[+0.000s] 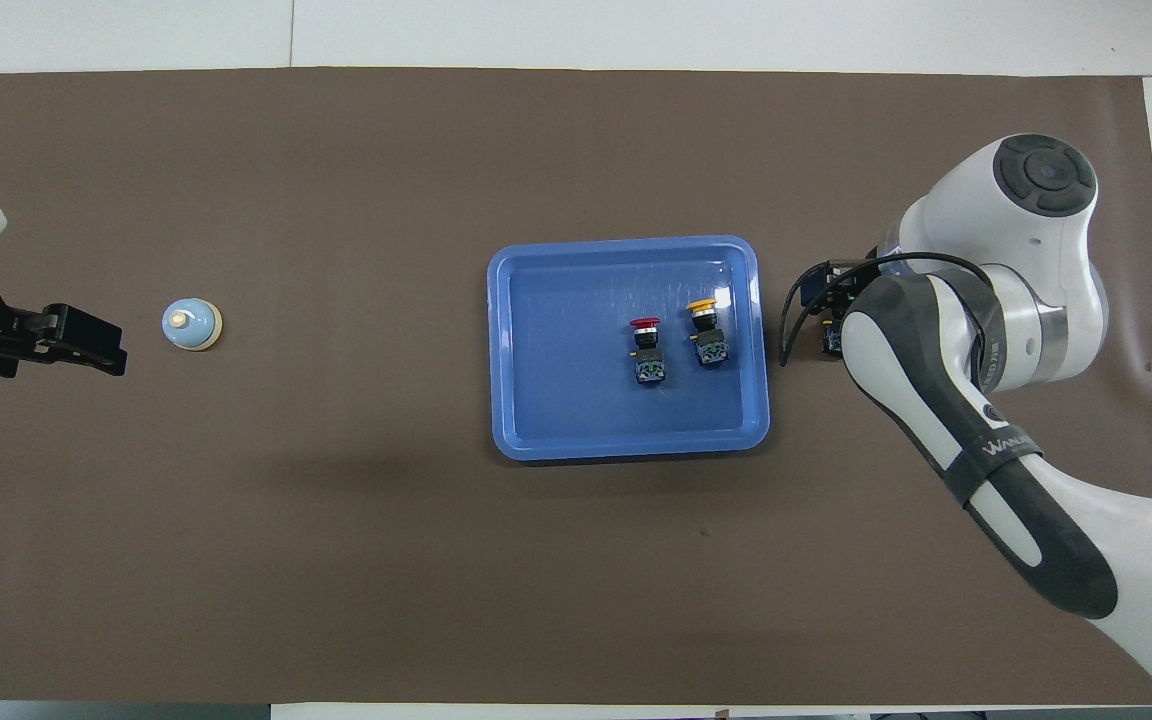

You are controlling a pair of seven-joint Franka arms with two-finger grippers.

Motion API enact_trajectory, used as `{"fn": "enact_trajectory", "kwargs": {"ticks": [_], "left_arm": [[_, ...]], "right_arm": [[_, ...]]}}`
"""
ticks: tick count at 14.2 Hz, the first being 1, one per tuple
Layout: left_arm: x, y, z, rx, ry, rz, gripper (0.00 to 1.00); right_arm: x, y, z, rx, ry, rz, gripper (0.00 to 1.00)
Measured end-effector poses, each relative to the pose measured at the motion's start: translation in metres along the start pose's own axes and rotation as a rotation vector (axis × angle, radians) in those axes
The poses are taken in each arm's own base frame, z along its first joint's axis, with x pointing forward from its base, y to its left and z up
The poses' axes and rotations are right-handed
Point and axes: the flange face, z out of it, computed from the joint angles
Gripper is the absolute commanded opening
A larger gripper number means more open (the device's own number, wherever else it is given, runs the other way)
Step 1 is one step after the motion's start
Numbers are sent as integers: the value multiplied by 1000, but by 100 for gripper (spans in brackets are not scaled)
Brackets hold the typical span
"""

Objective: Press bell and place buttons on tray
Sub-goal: 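Move the right gripper to the green-capped button and grasp it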

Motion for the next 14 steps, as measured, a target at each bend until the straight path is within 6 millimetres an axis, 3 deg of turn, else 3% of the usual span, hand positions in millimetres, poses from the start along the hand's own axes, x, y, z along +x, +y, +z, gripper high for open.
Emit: {"fn": "enact_trajectory", "kwargs": {"ticks": [5, 12, 14], "left_arm": [[0, 0, 0, 0, 0, 0, 100], [0, 0, 0, 0, 0, 0, 100], [0, 0, 0, 0, 0, 0, 100]], "right_arm": [[-7, 3, 15, -10, -28, 229, 100], [-13, 15, 40, -3, -17, 251, 100], [-14, 13, 46, 6, 5, 248, 96]]}}
